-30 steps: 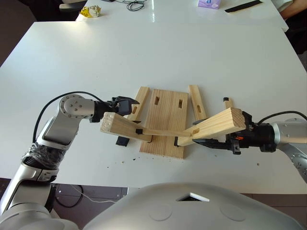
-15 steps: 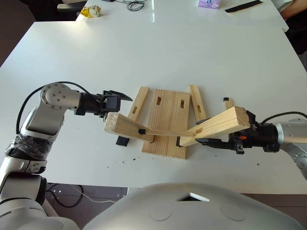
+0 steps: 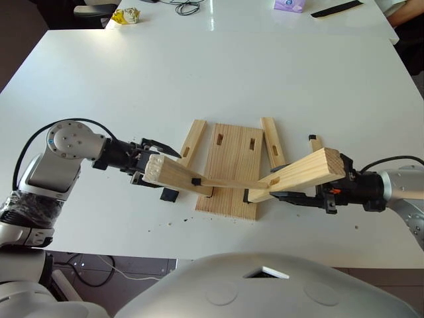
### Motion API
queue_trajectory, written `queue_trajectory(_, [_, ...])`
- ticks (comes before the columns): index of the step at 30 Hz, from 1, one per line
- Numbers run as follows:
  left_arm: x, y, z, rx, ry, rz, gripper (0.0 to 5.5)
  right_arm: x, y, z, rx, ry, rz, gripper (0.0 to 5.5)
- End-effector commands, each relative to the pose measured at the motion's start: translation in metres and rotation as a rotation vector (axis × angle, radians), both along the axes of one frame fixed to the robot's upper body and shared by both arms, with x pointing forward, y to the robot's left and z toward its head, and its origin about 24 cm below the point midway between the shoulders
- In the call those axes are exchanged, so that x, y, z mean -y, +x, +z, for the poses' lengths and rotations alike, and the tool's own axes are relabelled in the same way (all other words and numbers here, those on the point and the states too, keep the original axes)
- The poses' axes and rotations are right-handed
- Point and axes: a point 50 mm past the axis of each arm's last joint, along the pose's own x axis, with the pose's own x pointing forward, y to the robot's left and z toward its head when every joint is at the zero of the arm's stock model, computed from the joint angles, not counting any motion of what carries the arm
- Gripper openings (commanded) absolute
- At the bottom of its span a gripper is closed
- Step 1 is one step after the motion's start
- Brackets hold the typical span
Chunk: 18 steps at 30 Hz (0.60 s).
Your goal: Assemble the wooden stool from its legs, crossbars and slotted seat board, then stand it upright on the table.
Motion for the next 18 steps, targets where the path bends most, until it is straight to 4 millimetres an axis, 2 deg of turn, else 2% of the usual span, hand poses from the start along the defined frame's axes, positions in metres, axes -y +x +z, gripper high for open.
queue_trajectory(1, [0.011,-0.008,0.001,-0.014,-0.035,-0.024,3.68,0.000,0.000,-0.005,-0.008,-0.050,-0.027,2.04])
queue_trajectory(9, [0.028,-0.012,0.002,-0.023,-0.087,-0.039,3.68,-0.008,-0.004,-0.011,0.028,-0.064,-0.036,2.04])
queue_trajectory(18, [0.037,-0.012,-0.001,-0.020,-0.132,0.005,3.68,-0.011,0.001,-0.010,0.049,-0.057,-0.018,2.04])
